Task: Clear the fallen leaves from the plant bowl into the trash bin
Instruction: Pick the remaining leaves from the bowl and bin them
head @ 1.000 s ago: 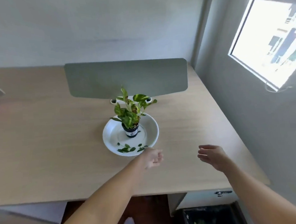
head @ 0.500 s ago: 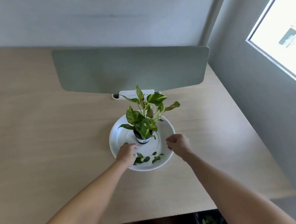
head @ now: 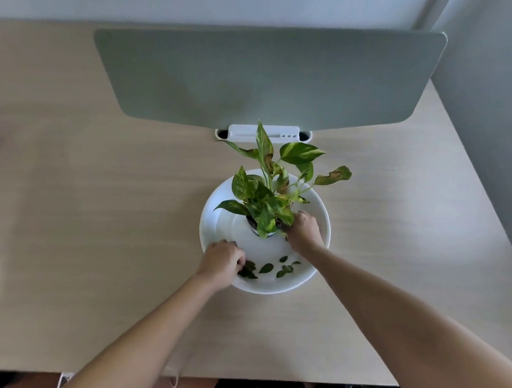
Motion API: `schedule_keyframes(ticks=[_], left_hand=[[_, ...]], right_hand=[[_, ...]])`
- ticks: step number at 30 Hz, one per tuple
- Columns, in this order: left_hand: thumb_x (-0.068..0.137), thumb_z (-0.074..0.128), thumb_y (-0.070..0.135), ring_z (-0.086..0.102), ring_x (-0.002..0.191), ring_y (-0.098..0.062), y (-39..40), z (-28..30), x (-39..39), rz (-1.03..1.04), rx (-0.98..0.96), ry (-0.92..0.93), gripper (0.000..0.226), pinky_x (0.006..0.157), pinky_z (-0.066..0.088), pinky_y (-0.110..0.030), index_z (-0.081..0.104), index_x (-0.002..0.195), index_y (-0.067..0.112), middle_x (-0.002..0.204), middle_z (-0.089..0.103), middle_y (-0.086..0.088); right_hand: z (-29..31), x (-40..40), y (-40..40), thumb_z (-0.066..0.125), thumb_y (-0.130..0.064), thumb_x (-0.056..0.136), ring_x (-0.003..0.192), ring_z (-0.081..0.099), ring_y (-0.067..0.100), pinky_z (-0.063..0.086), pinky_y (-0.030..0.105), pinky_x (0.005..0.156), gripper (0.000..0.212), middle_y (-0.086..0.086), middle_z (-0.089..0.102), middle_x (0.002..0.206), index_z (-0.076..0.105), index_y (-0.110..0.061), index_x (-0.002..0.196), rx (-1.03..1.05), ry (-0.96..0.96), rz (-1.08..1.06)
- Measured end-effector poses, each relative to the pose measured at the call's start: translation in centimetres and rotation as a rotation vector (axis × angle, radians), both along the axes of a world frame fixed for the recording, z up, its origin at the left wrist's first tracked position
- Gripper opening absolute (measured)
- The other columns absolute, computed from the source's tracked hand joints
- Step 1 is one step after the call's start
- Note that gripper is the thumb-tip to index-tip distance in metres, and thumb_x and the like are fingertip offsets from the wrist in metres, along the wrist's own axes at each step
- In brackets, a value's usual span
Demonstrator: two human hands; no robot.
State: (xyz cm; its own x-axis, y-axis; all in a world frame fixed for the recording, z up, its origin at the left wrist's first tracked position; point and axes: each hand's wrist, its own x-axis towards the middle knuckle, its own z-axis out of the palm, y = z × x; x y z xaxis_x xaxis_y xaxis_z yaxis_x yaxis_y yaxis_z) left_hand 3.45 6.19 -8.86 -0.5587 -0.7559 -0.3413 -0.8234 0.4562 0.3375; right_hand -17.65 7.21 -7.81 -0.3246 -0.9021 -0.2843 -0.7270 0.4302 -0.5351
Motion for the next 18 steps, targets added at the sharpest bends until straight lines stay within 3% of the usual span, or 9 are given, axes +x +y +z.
schedule_keyframes(ticks=[3, 5, 8, 10, 14, 18], left_hand=[[0.087, 0.05, 0.03, 0.057, 0.102, -0.025, 0.4, 0.4, -0.7, 0.062, -0.149, -0.052, 0.022, 0.103, 0.034, -0.036, 0.069, 0.093, 0.022, 0.11, 0.062, 0.002], [0.087, 0.042, 0.05, 0.057, 0.107, -0.031, 0.7, 0.8, -1.6, 0.139, -0.181, -0.196, 0.043, 0.11, 0.025, -0.047, 0.063, 0.109, 0.02, 0.119, 0.057, -0.003], [0.066, 0.036, 0.084, 0.055, 0.108, -0.036, 1.2, 1.4, -2.9, 0.174, -0.107, -0.366, 0.088, 0.112, 0.008, -0.062, 0.048, 0.123, 0.017, 0.118, 0.051, -0.008], [0.055, 0.044, 0.088, 0.053, 0.111, -0.036, 1.6, 1.7, -3.5, 0.172, -0.074, -0.428, 0.103, 0.113, 0.003, -0.064, 0.042, 0.129, 0.017, 0.122, 0.048, -0.009], [0.065, 0.061, 0.069, 0.056, 0.111, -0.033, 1.7, 1.8, -4.2, 0.205, -0.011, -0.429, 0.086, 0.114, 0.005, -0.06, 0.041, 0.132, 0.018, 0.125, 0.049, -0.007], [0.083, 0.059, 0.031, 0.062, 0.101, -0.028, 1.1, 1.6, -3.8, 0.167, 0.035, -0.365, 0.039, 0.115, 0.015, -0.049, 0.053, 0.118, 0.016, 0.115, 0.056, -0.006]], right_hand=[[0.0, -0.7, 0.8, 0.058, -0.018, 0.088, 0.089, 0.061, 0.031, 0.048, 0.036, 0.076, 0.018, 0.012, 0.061, 0.097, 0.072, -0.007, 0.092, 0.063, 0.024, 0.101], [0.5, -1.0, 1.8, 0.058, -0.013, 0.086, 0.096, 0.061, 0.027, 0.047, 0.031, 0.083, 0.018, 0.005, 0.061, 0.095, 0.074, -0.012, 0.092, 0.137, 0.061, 0.252], [1.0, -0.6, 3.1, 0.059, -0.017, 0.084, 0.104, 0.056, 0.024, 0.046, 0.028, 0.09, 0.019, 0.005, 0.067, 0.093, 0.074, -0.013, 0.096, 0.216, 0.079, 0.401], [0.9, 0.2, 3.9, 0.062, -0.026, 0.082, 0.105, 0.056, 0.029, 0.046, 0.032, 0.09, 0.023, 0.013, 0.062, 0.106, 0.069, -0.013, 0.099, 0.236, 0.076, 0.378], [0.4, 1.7, 4.4, 0.074, -0.026, 0.074, 0.099, 0.056, 0.03, 0.051, 0.037, 0.087, 0.034, 0.01, 0.049, 0.111, 0.063, -0.016, 0.104, 0.246, 0.087, 0.301], [0.5, 1.4, 4.3, 0.052, 0.008, 0.077, 0.085, 0.063, 0.031, 0.055, 0.035, 0.073, 0.026, 0.009, 0.061, 0.092, 0.066, -0.01, 0.089, 0.224, 0.103, 0.36]])
